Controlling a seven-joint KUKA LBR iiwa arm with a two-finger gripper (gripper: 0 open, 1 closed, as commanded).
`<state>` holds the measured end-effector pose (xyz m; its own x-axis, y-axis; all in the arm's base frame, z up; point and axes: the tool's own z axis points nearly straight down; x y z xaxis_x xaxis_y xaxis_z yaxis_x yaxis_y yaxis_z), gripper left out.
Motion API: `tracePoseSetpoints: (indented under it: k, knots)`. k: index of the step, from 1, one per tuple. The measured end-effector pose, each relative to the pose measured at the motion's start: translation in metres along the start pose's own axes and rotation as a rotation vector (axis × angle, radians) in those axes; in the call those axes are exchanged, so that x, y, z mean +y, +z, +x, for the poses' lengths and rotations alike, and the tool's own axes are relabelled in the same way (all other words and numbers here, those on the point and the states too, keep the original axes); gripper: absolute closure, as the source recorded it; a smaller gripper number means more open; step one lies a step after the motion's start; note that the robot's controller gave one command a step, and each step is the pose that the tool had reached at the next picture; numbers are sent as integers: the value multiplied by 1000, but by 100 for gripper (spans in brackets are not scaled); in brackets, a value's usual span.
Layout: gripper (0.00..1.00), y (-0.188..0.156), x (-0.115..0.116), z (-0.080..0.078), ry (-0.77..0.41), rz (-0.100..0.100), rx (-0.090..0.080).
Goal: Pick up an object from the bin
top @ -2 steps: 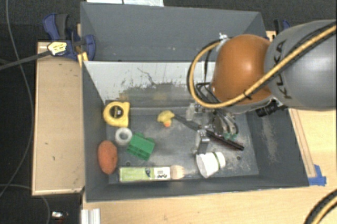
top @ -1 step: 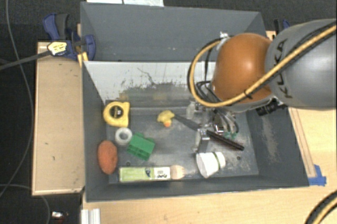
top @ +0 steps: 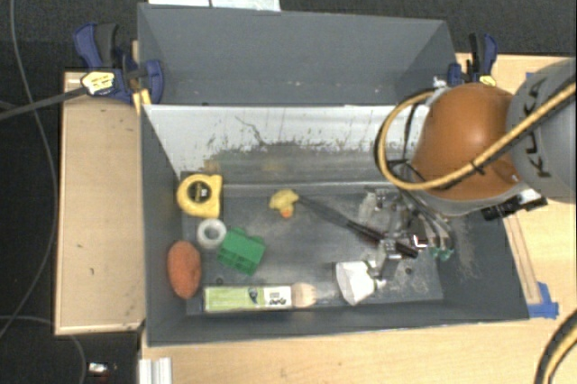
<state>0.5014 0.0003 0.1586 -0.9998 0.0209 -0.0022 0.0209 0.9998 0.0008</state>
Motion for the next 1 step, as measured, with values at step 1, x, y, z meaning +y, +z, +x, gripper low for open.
tracePoseSetpoints:
  k: [1]
  knots:
    - [0, 27, -3, -37, -14, -4, -10]
